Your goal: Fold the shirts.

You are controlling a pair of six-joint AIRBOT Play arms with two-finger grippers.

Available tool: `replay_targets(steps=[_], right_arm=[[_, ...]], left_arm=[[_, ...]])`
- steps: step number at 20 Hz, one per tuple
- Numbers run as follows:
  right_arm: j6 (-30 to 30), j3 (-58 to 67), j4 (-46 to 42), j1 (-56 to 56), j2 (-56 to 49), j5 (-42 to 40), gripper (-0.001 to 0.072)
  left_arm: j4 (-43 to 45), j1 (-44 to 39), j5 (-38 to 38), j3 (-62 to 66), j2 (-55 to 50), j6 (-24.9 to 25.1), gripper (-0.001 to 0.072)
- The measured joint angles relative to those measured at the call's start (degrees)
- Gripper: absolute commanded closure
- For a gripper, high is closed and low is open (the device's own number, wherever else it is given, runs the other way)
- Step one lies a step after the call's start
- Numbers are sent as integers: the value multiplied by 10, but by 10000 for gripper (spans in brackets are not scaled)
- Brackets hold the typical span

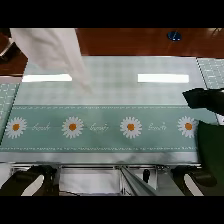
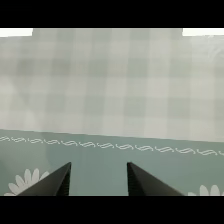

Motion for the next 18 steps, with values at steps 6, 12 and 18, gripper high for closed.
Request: replay_targets(steps=[6, 12, 18], right_arm=[[0, 0, -1, 0, 42, 7, 307], [-2, 0, -1, 0, 47, 15, 307], [-2, -10, 0, 0, 5, 19, 306]], left_arm=[[-3, -257, 207, -161, 29, 20, 685], [-3, -354, 363, -362, 1, -7, 685], [-2, -316, 312, -469, -65, -30, 214]])
